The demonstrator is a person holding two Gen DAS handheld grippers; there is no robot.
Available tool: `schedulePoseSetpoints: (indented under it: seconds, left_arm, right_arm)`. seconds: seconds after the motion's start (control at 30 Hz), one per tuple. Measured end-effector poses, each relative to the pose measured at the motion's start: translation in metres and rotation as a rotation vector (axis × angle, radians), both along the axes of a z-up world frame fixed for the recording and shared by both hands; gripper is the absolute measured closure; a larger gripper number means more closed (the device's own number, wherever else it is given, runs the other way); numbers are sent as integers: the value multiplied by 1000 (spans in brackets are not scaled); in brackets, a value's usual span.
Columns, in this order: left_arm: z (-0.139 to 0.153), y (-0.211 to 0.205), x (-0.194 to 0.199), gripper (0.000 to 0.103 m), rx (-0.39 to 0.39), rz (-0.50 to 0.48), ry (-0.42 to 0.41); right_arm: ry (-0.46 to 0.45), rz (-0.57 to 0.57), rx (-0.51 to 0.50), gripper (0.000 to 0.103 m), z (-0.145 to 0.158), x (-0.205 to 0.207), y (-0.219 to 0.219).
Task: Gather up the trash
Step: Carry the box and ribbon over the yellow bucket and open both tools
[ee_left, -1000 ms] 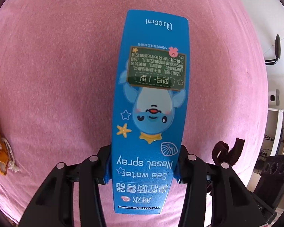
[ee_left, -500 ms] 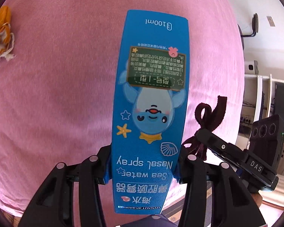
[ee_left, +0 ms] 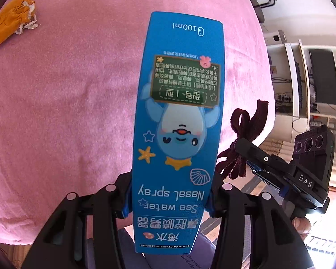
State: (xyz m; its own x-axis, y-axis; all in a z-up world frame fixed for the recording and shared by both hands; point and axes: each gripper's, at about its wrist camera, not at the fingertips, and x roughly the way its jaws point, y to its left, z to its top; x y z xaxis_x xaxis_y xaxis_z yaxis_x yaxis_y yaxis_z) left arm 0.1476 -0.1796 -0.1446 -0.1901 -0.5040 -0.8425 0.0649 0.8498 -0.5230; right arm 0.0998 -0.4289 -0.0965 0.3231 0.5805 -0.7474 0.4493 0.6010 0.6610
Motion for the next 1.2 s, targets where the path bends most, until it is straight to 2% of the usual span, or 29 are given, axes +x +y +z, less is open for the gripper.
schedulePoseSetpoints:
  seconds: [0.07,0.2,0.43,0.6,0.93,1.1,1.2]
  left_arm:
    - [5,-9,-8,55,-6,-49,-10]
    - [13,-41,-22,55,-6,-156,-34]
    - [26,-104,-61,55,-26,-282,-53]
    - [27,-153,-96,55,-23,-375,-37]
    - [7,-288,-173,55,-7,-582,13]
    - [-9,-331,-207,55,9,-673,32]
    - [-18,-340,-220,55,20,-709,47]
  right_arm:
    - [-15,-46,-4,82,5,-15,11]
    - [-39,-139,-4,82,11,-47,4]
    - [-44,-237,-31,82,13,-113,-36]
    - [-8,-298,-56,82,9,-172,-79]
    - [64,-475,-86,82,-7,-300,-177]
    - [91,-538,-82,82,-19,-343,-209]
    - [108,-555,-81,81,-27,-359,-221]
